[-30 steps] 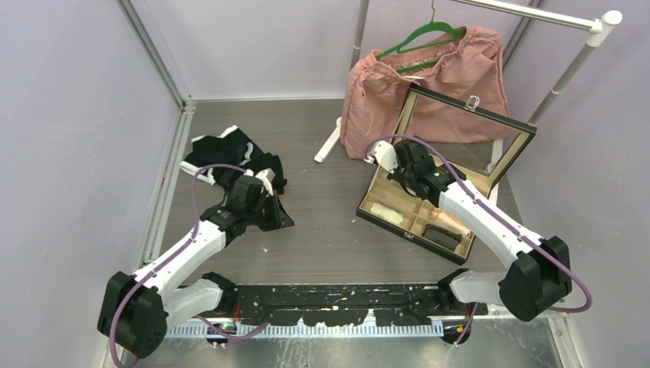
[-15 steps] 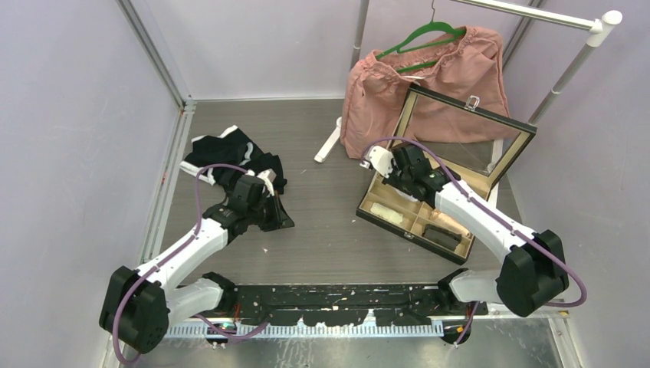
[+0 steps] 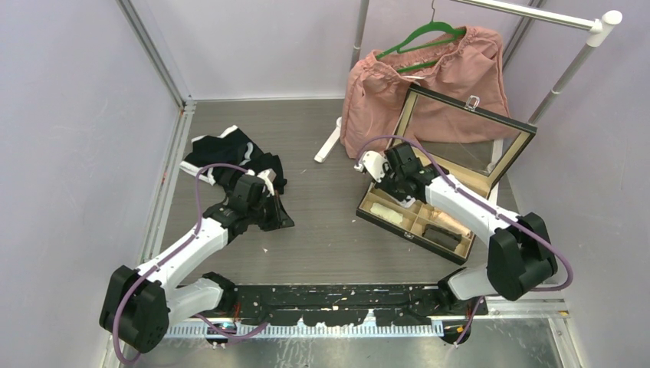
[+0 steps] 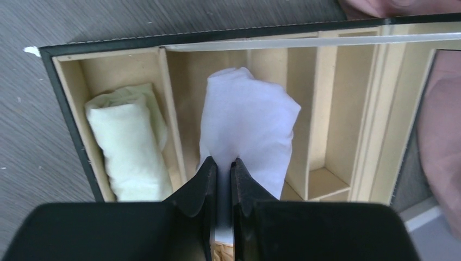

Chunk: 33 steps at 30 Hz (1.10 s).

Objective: Roll the underwear
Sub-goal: Place the underwear in the storage box.

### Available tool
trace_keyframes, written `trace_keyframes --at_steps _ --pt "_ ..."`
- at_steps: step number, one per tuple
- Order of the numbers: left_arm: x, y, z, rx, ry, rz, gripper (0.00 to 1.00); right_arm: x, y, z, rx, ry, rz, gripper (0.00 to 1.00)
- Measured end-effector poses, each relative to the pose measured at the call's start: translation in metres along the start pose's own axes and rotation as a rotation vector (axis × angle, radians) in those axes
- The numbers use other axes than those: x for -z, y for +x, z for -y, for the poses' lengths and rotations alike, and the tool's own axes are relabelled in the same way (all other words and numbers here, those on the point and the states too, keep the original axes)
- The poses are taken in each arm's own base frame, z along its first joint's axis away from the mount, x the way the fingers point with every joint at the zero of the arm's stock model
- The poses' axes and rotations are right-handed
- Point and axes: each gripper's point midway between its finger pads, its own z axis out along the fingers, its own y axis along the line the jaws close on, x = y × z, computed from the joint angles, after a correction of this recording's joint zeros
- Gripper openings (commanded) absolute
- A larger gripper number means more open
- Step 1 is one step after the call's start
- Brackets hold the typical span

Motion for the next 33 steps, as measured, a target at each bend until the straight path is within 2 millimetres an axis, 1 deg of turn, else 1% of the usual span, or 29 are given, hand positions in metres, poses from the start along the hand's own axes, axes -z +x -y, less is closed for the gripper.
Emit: trace_keyframes --at_steps 8,11,15,21,33 --pt "0.000 0.000 0.000 -0.001 0.000 -0.001 0.01 -0.012 0.001 -0.024 -0.065 -0.130 -0.005 0.01" --pt "0.001 -0.001 0.001 -0.002 0.001 0.002 0.01 -0.014 0.001 -0.030 -0.093 -0.169 -0.010 0.01" --pt "0.002 -0.005 0.004 -0.008 0.007 0.009 0.01 -0.015 0.002 -0.029 -0.140 -0.202 -0.008 0.01" --pt "0.002 -0.004 0.003 -0.016 0.005 0.005 0.01 -0.014 0.005 -0.024 -0.220 -0.252 -0.002 0.01" --pt "0.004 -0.008 0.007 -0.019 0.005 0.005 0.01 -0.029 0.016 -0.017 -0.376 -0.391 -0.005 0.01"
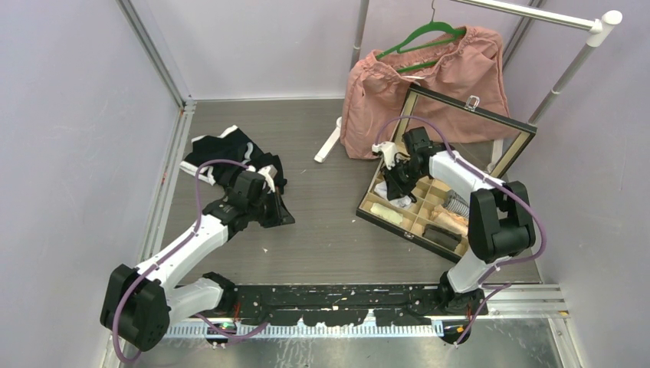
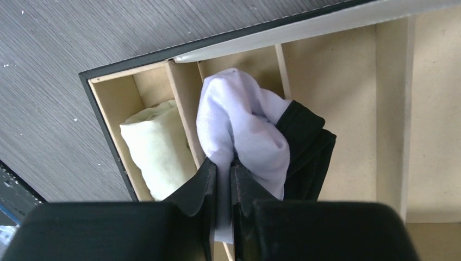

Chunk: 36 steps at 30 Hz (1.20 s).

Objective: Roll the underwear
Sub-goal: Place the underwear in the storage box.

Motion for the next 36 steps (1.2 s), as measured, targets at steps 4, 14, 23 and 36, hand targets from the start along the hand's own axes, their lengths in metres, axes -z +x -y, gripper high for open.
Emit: trace_keyframes --at_steps 4,14,23,36 --pt "0.000 -0.001 0.001 -0.001 0.000 -0.001 0.01 -0.004 0.001 0.004 -0.032 -0.031 -0.004 0.02" --pt "0.000 -0.001 0.001 -0.001 -0.001 -0.001 0.01 -0.010 0.006 0.011 -0.047 -0.028 -0.044 0.08" --pt "0.000 -0.001 0.001 0.000 -0.002 -0.002 0.01 -0.012 0.006 0.015 -0.043 -0.033 -0.076 0.01" --pt "0.000 -0.001 0.001 0.000 -0.002 -0.002 0.01 -0.005 -0.004 0.006 -0.066 -0.104 -0.044 0.01"
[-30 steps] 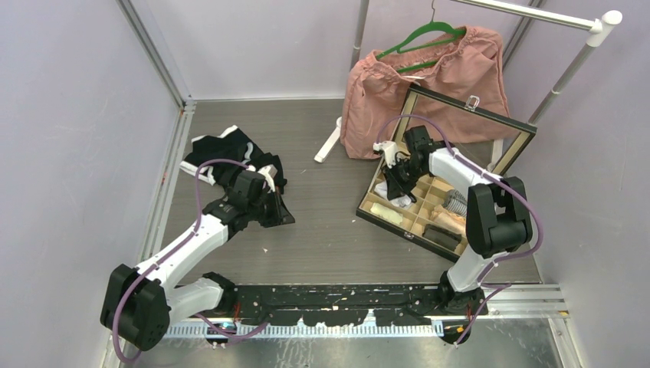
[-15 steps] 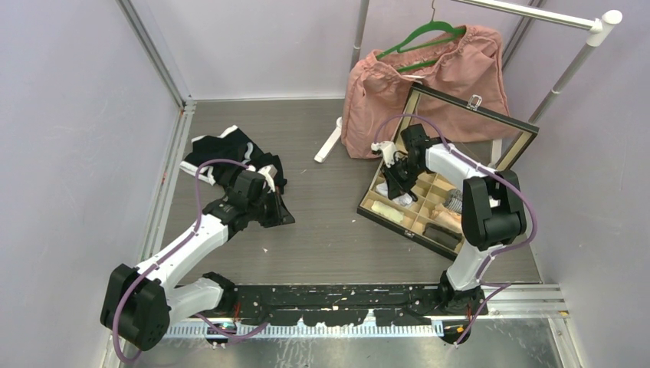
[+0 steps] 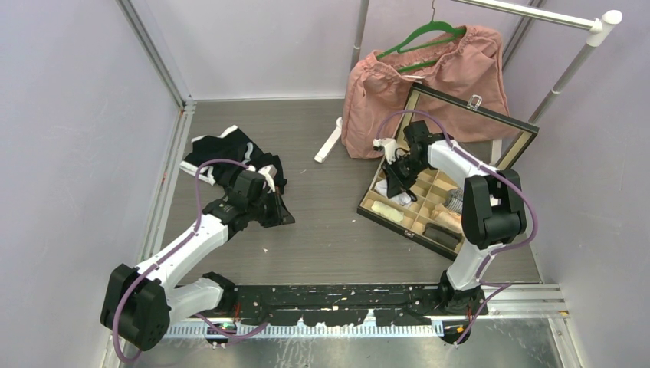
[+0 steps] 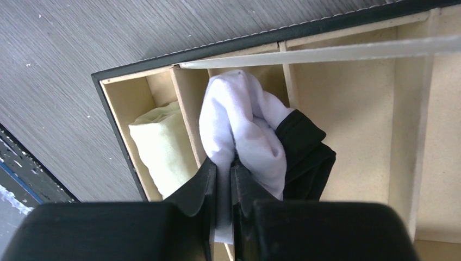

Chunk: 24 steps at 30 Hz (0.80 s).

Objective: Roll the underwear
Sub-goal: Place the underwear in the storage box.

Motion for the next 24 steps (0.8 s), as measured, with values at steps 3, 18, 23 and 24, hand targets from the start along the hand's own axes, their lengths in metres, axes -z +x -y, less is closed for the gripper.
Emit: trace_keyframes --at_steps 3,18,23,24 --pt "0.000 0.000 0.000 0.000 -0.001 0.000 0.01 -0.001 -0.001 -0.002 0.004 -0.005 -0.001 0.01" --pt "0.001 0.001 -0.001 0.001 -0.003 -0.003 0.01 -0.013 -0.009 -0.023 0.076 -0.019 -0.016 0.02" --pt "0.001 0.001 -0.001 0.001 -0.004 -0.004 0.01 -0.010 -0.006 -0.016 0.058 -0.013 -0.012 0.02" --pt "0.001 0.001 -0.001 0.002 -0.005 -0.005 0.01 -0.009 -0.005 -0.014 0.052 -0.015 -0.010 0.02"
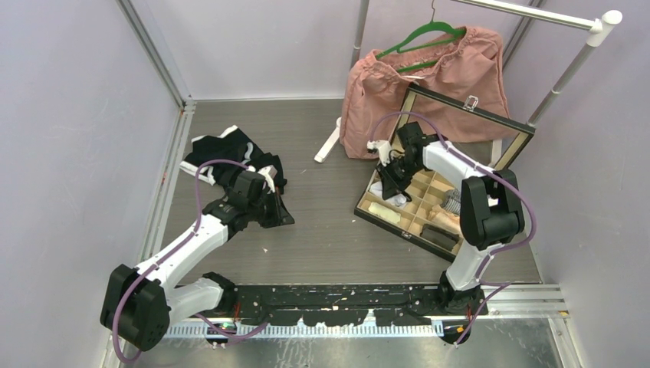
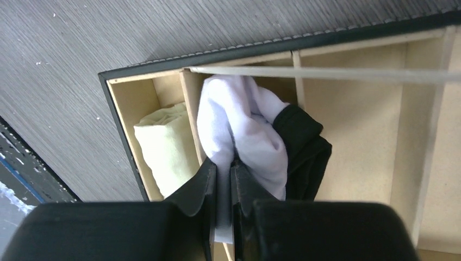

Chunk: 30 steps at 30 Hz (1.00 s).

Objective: Roll the underwear
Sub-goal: Place the underwear in the storage box.

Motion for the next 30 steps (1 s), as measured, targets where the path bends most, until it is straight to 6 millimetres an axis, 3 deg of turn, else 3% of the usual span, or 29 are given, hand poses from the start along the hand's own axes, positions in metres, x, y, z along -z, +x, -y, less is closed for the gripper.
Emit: trace_keyframes --at_steps 12,21,25,30 --pt "-0.002 0.001 -0.001 0.003 -0.006 -0.010 0.01 0.013 0.017 0.007 -0.061 -0.043 -0.007 0.04" --pt "-0.001 -0.002 0.002 0.001 -0.002 -0.004 0.01 0.006 0.030 0.019 -0.075 -0.003 -0.069 0.08" --pt "-0.001 -0.002 0.002 0.001 -0.002 -0.004 0.01 0.006 0.033 0.023 -0.082 0.019 -0.086 0.14" --pt "0.000 -0.002 0.001 0.001 -0.003 -0.005 0.01 0.007 0.034 0.029 -0.099 0.058 -0.095 0.30"
